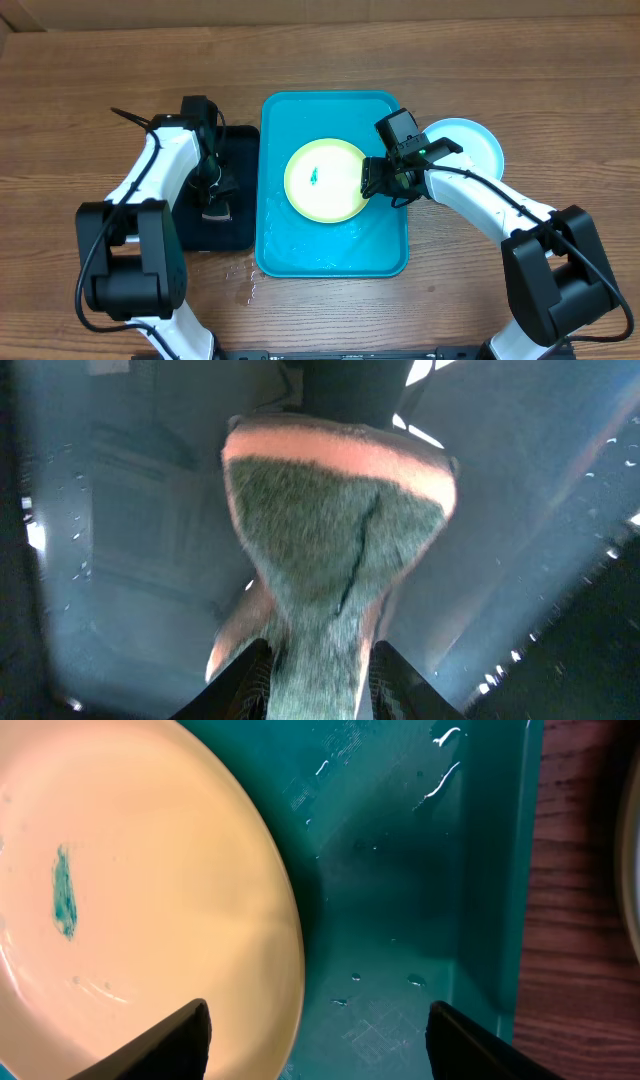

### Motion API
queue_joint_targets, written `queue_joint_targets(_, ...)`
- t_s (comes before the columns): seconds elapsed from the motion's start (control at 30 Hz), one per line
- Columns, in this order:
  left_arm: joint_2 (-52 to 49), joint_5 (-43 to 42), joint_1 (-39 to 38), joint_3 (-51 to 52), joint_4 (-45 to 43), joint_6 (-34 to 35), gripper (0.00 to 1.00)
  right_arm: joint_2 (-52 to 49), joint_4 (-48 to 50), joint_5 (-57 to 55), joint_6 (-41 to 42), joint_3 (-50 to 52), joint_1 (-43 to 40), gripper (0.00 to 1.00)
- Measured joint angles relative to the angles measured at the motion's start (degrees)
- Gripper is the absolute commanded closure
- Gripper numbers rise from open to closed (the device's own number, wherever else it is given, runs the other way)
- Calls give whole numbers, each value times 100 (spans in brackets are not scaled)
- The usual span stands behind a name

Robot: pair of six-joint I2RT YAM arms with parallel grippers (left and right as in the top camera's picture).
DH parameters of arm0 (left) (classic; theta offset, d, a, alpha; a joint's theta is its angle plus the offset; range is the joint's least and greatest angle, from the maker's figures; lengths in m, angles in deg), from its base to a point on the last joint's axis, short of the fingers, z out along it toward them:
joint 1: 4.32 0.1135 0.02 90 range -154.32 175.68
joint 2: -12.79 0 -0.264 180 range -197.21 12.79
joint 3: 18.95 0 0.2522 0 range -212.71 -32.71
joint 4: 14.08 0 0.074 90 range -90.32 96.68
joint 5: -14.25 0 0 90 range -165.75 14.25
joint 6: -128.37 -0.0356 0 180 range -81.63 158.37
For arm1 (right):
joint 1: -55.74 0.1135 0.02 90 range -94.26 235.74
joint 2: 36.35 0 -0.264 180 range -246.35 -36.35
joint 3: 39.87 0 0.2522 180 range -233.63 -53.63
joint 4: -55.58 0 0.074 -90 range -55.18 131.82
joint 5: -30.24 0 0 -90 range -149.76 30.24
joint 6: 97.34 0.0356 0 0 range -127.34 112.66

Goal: Clean dirty plates on tray and stack at the side
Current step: 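Lower the left gripper onto the sponge on the black tray and grasp it, then lift the sponge with the left gripper and carry it toward the yellow plate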

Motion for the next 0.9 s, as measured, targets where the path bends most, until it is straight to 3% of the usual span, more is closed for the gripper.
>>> queue_joint_targets(0.2, -195, 20, 0, 0, -125, -111, 70, 0, 2, -2, 0, 0, 0, 30)
queue_joint_targets(0.23, -210, 22, 0, 0, -133, -122, 77, 0, 0, 0, 0, 0, 0, 30)
queue_joint_targets(0.27, -227, 26, 0, 0, -138, -122, 93, 0, 4, 0, 4, 0, 0, 30)
queue_joint_targets(0.3, -243, 39, 0, 0, -138, -151, 96, 0, 4, -2, 0, 0, 0, 30)
queue_joint_targets(0.9, 55, 61, 334, -236, 59, -636, 96, 0, 26, 2, 2, 0, 0, 30)
